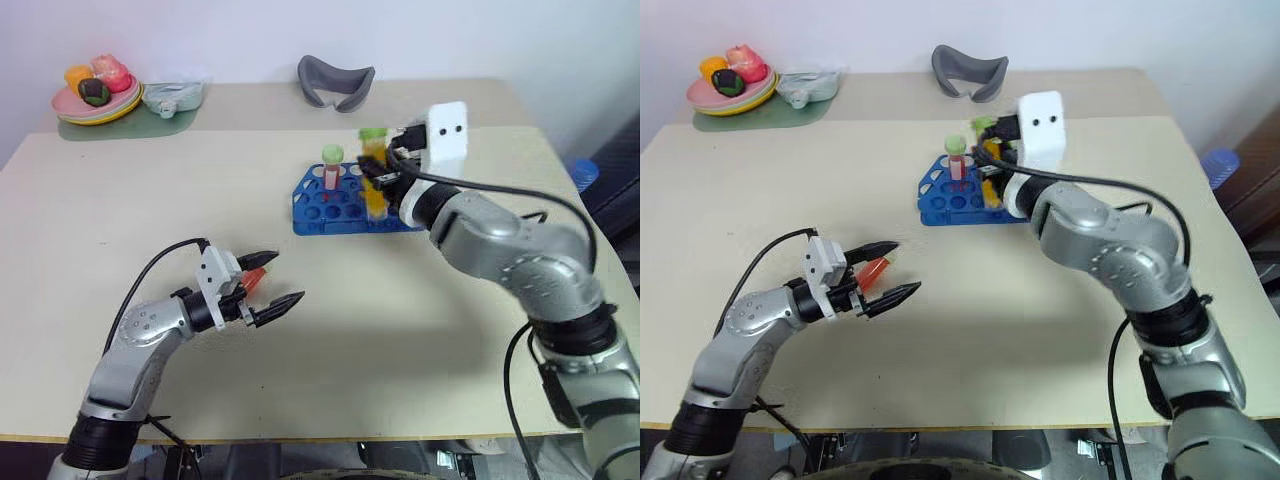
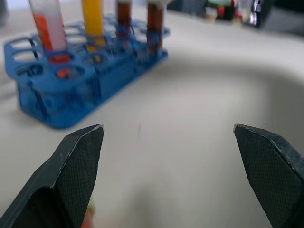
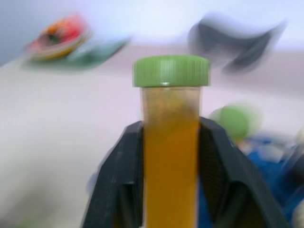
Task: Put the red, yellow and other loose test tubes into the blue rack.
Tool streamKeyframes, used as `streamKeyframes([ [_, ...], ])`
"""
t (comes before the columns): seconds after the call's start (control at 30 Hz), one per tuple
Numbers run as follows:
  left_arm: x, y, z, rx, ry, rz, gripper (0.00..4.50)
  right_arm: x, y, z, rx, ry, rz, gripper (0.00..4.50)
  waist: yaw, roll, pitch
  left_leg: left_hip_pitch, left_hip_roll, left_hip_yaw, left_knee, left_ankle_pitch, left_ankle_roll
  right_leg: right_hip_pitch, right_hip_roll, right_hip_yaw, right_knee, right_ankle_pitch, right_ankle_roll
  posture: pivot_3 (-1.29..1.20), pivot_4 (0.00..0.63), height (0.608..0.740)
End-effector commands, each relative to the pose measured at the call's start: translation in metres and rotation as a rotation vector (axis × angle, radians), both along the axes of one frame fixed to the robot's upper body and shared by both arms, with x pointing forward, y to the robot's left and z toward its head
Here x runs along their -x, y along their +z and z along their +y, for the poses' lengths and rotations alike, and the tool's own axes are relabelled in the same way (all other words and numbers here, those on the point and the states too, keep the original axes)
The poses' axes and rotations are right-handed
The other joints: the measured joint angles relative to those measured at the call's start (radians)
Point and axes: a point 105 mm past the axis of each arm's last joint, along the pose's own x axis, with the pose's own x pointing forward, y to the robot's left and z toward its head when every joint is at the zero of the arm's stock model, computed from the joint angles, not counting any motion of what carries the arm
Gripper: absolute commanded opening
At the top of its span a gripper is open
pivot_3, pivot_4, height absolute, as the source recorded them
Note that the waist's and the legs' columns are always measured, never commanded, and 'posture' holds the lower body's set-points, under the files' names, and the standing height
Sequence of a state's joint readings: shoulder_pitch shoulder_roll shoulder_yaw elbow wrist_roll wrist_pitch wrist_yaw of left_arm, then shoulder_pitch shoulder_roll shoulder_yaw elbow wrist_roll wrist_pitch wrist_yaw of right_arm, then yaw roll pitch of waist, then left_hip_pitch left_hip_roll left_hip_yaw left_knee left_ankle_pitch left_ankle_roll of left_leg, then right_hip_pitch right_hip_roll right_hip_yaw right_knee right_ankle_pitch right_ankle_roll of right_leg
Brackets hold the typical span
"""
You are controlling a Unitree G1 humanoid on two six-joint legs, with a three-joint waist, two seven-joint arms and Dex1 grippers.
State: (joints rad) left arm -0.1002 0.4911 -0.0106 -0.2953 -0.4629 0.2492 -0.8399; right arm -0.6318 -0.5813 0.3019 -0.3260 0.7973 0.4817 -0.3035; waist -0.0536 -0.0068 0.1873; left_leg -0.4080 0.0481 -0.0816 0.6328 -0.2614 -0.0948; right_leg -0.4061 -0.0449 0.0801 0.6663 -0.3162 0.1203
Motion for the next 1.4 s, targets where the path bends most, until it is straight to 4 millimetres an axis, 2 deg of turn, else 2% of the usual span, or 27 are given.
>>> streamKeyframes([
  [0.03,-0.003,0.015,0.0,0.039,0.008,-0.035,4.5,-0.004,0.003,-0.002,0.012,-0.049,-0.184,1.17,-0.006,0.0,0.0,0.0,0.0,0.0,0.0,0.0,0.0,0.0,0.0,0.0,0.001,0.0,0.0,0.0,0.15,0.74],
  [0.23,-0.005,0.031,-0.005,0.082,0.014,-0.026,4.5,-0.012,-0.021,0.002,0.011,-0.084,-0.272,1.17,-0.015,0.0,0.0,0.0,0.0,0.0,0.0,0.001,-0.001,0.0,0.0,0.0,0.001,0.0,0.0,0.0,0.15,0.74],
  [0.5,-0.005,0.04,-0.005,0.078,0.032,-0.019,4.5,-0.02,-0.034,0.004,-0.015,-0.087,-0.299,1.17,-0.015,0.0,0.0,0.001,0.0,0.0,0.0,0.001,-0.002,0.0,0.0,0.0,0.002,0.0,0.0,0.0,0.15,0.74],
  [0.77,-0.003,0.041,-0.003,0.076,0.042,-0.011,4.5,-0.025,-0.049,0.009,-0.014,-0.086,-0.282,1.17,-0.016,0.0,0.0,0.001,0.0,0.0,0.0,0.002,-0.003,0.0,0.0,0.0,0.002,0.0,0.0,0.0,0.15,0.74],
  [1.13,-0.002,0.038,-0.003,0.071,0.038,-0.004,4.5,-0.03,-0.054,0.007,-0.02,-0.106,-0.287,1.17,-0.016,0.0,0.0,0.002,0.0,0.0,0.0,0.002,-0.004,0.001,-0.001,0.0,0.003,0.0,0.0,0.0,0.15,0.74],
  [1.27,-0.002,0.037,-0.002,0.071,0.041,-0.001,4.5,-0.027,-0.049,0.006,-0.03,-0.099,-0.307,2.78,-0.016,0.0,0.0,0.002,0.0,0.0,0.0,0.002,-0.004,0.001,-0.001,0.0,0.004,0.0,0.0,0.0,0.15,0.74],
  [1.37,-0.002,0.035,-0.001,0.071,0.044,0.001,4.5,-0.025,-0.04,0.004,-0.036,-0.114,-0.338,4.26,-0.017,0.0,0.0,0.002,0.0,0.0,0.0,0.002,-0.004,0.001,-0.001,0.0,0.004,0.0,0.0,0.0,0.15,0.74],
  [1.4,-0.002,0.035,0.0,0.071,0.044,0.002,4.5,-0.025,-0.036,0.003,-0.041,-0.117,-0.348,4.46,-0.017,0.0,0.0,0.002,0.0,0.0,0.0,0.002,-0.004,0.001,-0.001,0.0,0.004,0.0,0.0,0.0,0.15,0.74],
])
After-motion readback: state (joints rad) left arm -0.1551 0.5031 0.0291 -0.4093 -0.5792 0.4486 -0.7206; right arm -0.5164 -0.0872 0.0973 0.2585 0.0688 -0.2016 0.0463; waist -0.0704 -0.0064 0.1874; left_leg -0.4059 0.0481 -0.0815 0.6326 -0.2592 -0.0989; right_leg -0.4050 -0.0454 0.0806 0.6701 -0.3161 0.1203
